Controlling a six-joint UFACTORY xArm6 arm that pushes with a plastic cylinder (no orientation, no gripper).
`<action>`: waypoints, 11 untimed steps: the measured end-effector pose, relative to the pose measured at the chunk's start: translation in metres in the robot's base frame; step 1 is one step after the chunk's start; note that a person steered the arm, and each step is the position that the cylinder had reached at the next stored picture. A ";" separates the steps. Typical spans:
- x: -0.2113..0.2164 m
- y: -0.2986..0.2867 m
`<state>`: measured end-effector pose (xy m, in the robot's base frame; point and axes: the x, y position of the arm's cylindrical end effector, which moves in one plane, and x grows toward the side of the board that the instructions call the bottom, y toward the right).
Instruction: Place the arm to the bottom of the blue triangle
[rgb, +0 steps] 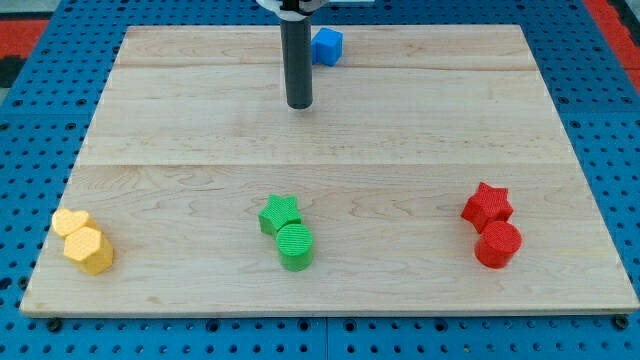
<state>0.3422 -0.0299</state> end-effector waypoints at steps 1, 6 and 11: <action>-0.001 0.000; 0.001 -0.016; 0.012 -0.009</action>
